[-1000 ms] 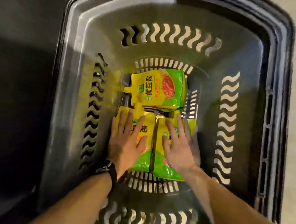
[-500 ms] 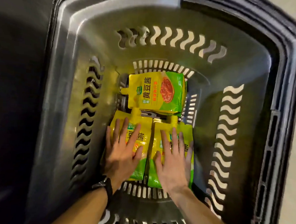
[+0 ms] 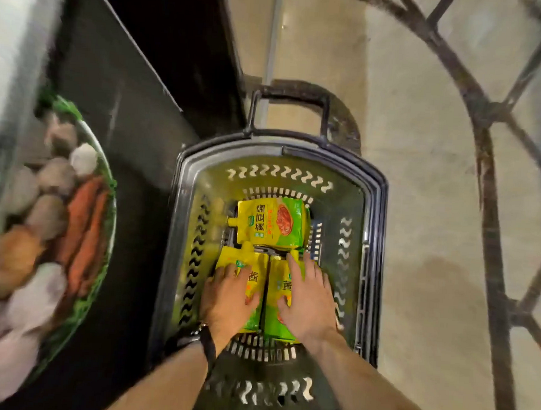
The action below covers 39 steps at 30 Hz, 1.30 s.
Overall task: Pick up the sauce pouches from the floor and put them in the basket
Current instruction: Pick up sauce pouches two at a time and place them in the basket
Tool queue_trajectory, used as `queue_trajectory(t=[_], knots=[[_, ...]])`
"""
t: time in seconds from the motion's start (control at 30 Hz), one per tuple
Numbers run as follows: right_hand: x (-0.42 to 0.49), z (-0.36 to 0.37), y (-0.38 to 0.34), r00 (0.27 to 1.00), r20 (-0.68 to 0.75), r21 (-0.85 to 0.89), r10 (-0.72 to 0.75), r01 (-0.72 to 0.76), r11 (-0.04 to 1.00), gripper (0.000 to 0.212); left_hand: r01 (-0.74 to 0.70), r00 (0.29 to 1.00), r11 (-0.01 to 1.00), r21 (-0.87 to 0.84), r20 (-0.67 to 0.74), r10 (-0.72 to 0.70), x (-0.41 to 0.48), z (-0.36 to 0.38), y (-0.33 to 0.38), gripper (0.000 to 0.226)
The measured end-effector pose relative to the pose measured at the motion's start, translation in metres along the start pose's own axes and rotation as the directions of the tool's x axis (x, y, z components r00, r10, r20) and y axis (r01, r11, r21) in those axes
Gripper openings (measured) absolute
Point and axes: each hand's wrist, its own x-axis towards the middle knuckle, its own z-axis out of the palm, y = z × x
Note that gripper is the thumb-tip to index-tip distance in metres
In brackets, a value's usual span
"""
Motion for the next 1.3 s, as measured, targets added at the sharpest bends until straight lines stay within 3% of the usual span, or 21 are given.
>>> queue_trajectory(t=[0.17, 0.3, 0.47, 0.7, 0.9, 1.03, 1.13, 1.3], knots=[[-0.102, -0.146, -0.034, 1.0, 0.021, -0.092, -0.024, 0.026, 0.995, 0.083, -0.059, 0.997, 0.997, 0.049, -0.048, 0.062, -0.096, -0.168, 0.033, 0.053], [-0.201, -0.242, -0.061, 0.996, -0.068, -0.186, -0.057, 0.043, 0.982, 0.079, -0.1, 0.985, 0.992, 0.076, -0.137, 0.11, -0.19, -0.27, 0.057, 0.058], [-0.301, -0.296, -0.088, 0.984, -0.169, -0.221, -0.063, 0.024, 0.975, 0.077, -0.153, 0.963, 0.982, 0.108, -0.208, 0.173, -0.285, -0.333, 0.076, 0.061], [-0.382, -0.319, -0.107, 0.941, -0.337, -0.159, 0.026, -0.084, 0.984, 0.071, -0.256, 0.9, 0.937, 0.236, -0.295, 0.32, -0.345, -0.378, 0.069, 0.065], [-0.459, -0.317, -0.069, 0.86, -0.466, 0.003, 0.21, -0.236, 0.972, 0.062, -0.384, 0.774, 0.849, 0.363, -0.375, 0.51, -0.383, -0.411, 0.091, 0.061], [-0.537, -0.299, -0.009, 0.755, -0.471, 0.225, 0.456, -0.397, 0.89, 0.061, -0.494, 0.681, 0.723, 0.483, -0.302, 0.667, -0.431, -0.403, 0.148, 0.057], [-0.61, -0.28, 0.042, 0.621, -0.477, 0.415, 0.622, -0.465, 0.782, 0.06, -0.585, 0.554, 0.569, 0.578, -0.227, 0.801, -0.475, -0.394, 0.217, 0.061], [-0.76, -0.214, 0.128, 0.39, -0.427, 0.588, 0.816, -0.566, 0.578, 0.059, -0.699, 0.283, 0.252, 0.669, -0.065, 0.957, -0.582, -0.342, 0.342, 0.056]])
